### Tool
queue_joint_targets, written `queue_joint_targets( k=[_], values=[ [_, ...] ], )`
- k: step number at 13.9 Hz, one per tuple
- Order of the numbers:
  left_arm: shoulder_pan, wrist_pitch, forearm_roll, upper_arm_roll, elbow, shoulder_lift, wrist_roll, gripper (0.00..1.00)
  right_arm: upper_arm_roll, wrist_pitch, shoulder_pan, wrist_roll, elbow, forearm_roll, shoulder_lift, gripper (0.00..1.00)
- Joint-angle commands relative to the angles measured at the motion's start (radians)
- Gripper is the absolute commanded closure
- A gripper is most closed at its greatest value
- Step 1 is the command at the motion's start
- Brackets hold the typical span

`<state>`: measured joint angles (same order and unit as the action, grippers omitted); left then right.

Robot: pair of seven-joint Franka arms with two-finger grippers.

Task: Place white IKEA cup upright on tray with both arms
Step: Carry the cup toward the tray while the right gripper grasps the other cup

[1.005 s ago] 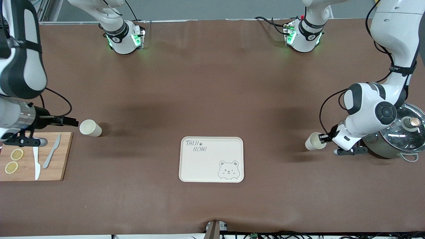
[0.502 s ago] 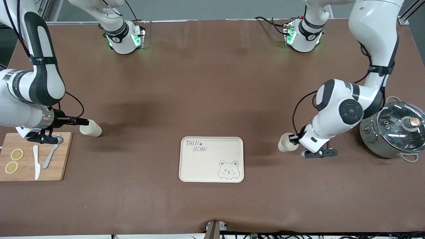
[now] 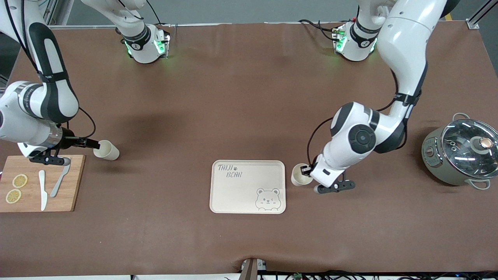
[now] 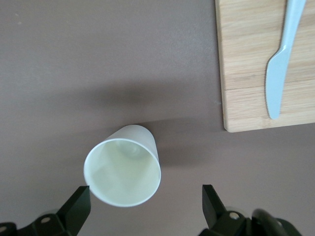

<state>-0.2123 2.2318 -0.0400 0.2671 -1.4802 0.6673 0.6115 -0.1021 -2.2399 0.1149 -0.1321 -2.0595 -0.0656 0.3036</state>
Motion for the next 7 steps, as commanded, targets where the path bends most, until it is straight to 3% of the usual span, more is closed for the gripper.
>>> queue_joint_targets(
  k=[1,2,5,7],
  values=[
    [-0.039,-0.034,0.017,-0.014,0.106,0.061,0.028,1.0,0.012,-0.067,0.015,0.006,-0.022,0.0,0.043,0.01],
    [-0.053,-0.034,0.017,-0.014,0.121,0.075,0.051,1.0,0.012,-0.067,0.029,0.006,-0.022,0.0,0.049,0.09],
    [-0.107,-0.029,0.017,-0.041,0.164,0.124,0.111,1.0,0.013,-0.06,0.028,0.028,-0.037,-0.002,0.051,0.48],
    [-0.156,-0.023,0.017,-0.066,0.201,0.162,0.167,1.0,0.015,-0.066,0.026,0.034,-0.056,-0.003,0.051,0.89]
  ],
)
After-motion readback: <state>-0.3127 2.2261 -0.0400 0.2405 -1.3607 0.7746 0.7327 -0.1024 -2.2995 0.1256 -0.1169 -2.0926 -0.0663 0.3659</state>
